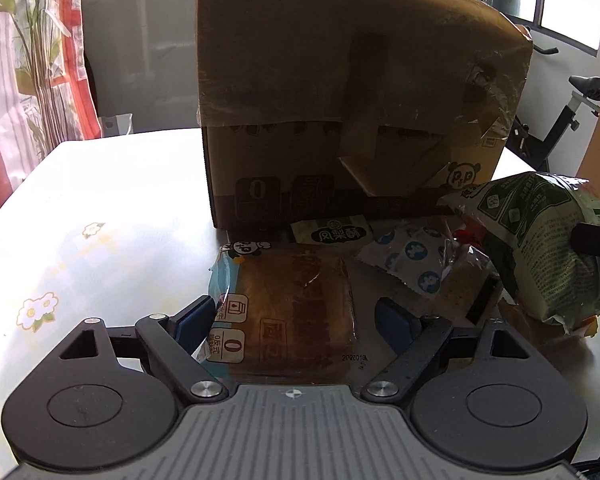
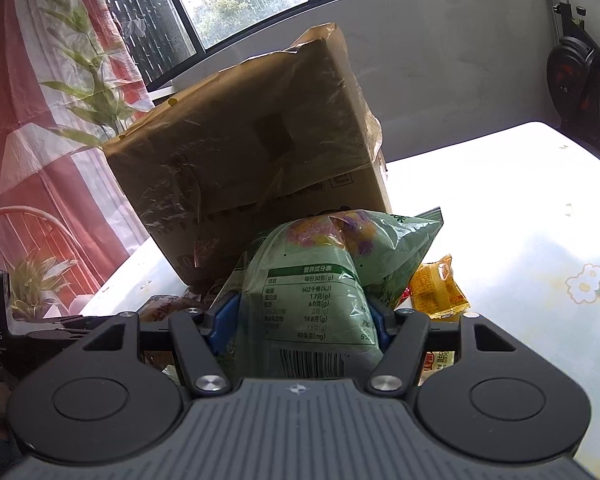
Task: Organize snacks
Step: 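Grasp the bread bun packet with the left tool while the right tool grasps the green bag, then lift the bread packet over the box with the left tool while the right tool carries the green bag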
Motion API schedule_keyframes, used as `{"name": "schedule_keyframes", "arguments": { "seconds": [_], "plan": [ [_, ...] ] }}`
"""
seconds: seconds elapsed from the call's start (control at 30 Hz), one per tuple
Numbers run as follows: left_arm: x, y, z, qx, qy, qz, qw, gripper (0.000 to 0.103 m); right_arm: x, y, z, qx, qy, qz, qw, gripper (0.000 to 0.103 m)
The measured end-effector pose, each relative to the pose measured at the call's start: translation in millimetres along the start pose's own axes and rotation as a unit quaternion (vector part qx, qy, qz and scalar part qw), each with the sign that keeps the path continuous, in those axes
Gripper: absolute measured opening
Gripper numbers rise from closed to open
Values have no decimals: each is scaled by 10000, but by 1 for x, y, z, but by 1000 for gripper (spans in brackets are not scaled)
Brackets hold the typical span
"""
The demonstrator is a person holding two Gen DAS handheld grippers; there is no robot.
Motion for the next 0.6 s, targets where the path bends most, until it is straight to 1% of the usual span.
{"name": "schedule_keyframes", "arguments": {
  "seconds": [0.07,0.13,0.2,0.27,0.33,0.4,0.6],
  "plan": [
    [-3,-1,3,154,1,-29,9999,76,0,0,0,17,4,15,10000,65],
    [-7,-2,0,88,73,5,9999,73,-1,-2,0,26,19,-12,10000,65],
    [-12,-4,-3,-10,74,-50,10000,73,-2,-3,-2,22,48,-62,10000,65],
    [-17,-9,-13,-84,92,-245,9996,72,-3,-4,-5,20,78,-99,9999,65],
    [-23,-15,-25,-211,244,-499,9982,72,-4,-4,-7,27,111,-105,9999,65],
    [-29,-18,-39,-282,364,-616,9970,72,-5,-4,-10,38,153,-111,9998,65],
    [-37,-25,-75,-258,812,-839,9928,72,-7,-5,-19,36,244,-122,9996,65]
  ]
}}
Point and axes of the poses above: each gripper's, at about its wrist camera, not at the fingertips, and z roughly the way its jaws point, y to its right, x to its top, the point moved 2 cm from there along z, roughly the way its jaws point, and after that the axes turned 14 degrees about -y, right-handed, at the moved point
